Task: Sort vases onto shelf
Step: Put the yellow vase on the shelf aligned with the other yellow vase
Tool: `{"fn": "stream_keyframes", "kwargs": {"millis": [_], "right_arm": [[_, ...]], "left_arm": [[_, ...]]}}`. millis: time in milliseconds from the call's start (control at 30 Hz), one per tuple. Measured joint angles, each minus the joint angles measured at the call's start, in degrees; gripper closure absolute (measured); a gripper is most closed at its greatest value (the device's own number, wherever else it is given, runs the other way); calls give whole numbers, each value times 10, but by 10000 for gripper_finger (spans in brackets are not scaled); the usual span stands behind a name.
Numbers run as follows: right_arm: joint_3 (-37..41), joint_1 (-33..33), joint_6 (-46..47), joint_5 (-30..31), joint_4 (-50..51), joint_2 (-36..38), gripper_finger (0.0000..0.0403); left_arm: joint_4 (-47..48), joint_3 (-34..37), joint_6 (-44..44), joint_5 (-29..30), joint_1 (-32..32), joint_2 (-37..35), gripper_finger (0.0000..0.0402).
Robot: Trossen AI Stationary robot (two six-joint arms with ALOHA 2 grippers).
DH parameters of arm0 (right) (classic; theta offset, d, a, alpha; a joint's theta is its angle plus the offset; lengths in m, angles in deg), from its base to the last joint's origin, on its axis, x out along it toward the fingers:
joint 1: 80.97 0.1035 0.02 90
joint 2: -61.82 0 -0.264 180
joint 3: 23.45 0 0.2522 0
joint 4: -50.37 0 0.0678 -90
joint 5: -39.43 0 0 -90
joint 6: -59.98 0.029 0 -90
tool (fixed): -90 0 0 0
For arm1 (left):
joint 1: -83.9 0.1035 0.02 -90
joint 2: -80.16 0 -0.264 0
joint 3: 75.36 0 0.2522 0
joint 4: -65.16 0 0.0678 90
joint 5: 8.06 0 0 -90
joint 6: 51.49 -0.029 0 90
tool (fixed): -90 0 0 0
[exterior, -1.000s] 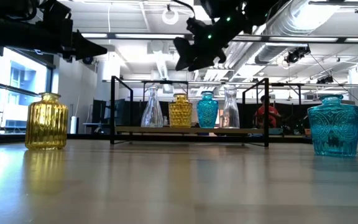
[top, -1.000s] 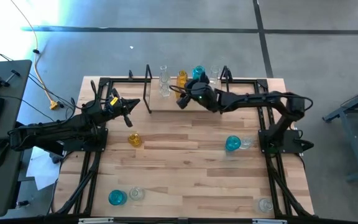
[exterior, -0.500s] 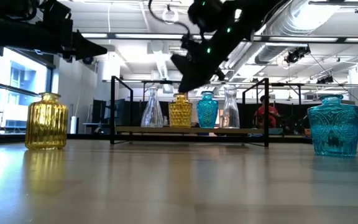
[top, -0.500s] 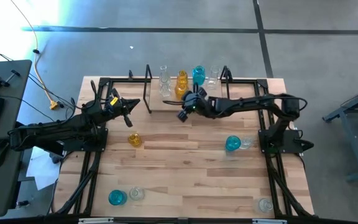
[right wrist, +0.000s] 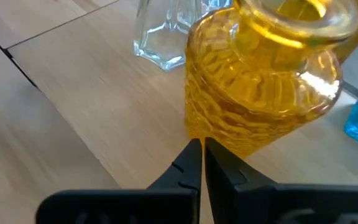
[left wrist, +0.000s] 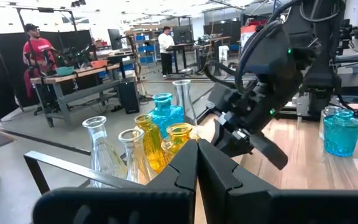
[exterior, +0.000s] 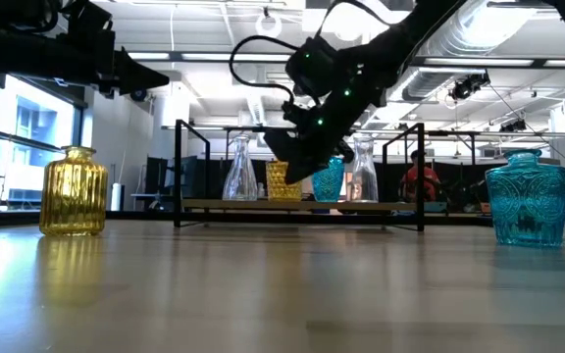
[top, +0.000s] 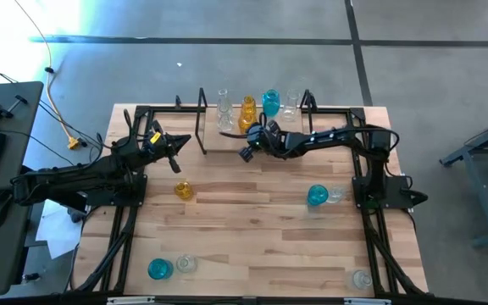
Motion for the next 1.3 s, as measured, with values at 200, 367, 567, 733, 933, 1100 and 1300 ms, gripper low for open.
{"fn": "stream_keyframes", "kwargs": {"millis": [200, 367, 567, 733, 933, 1100, 1300], "right_arm": [[0, -8, 0, 8, -6, -3, 402], [0, -17, -1, 13, -11, -3, 402], [0, -21, -1, 13, -11, -3, 403], [0, -23, -1, 13, -12, -3, 403], [0, -19, -21, 14, -17, 1, 403], [0, -22, -15, 13, -17, 1, 403], [0, -28, -14, 15, -26, 1, 403]], "left_arm": [[0, 0, 0, 0, 0, 0, 401], [0, 0, 0, 0, 0, 0, 401], [0, 0, 0, 0, 0, 0, 401], [0, 0, 0, 0, 0, 0, 401], [1, 0, 0, 0, 0, 0, 401], [1, 0, 0, 0, 0, 0, 401], [2, 0, -1, 0, 0, 0, 402]]}}
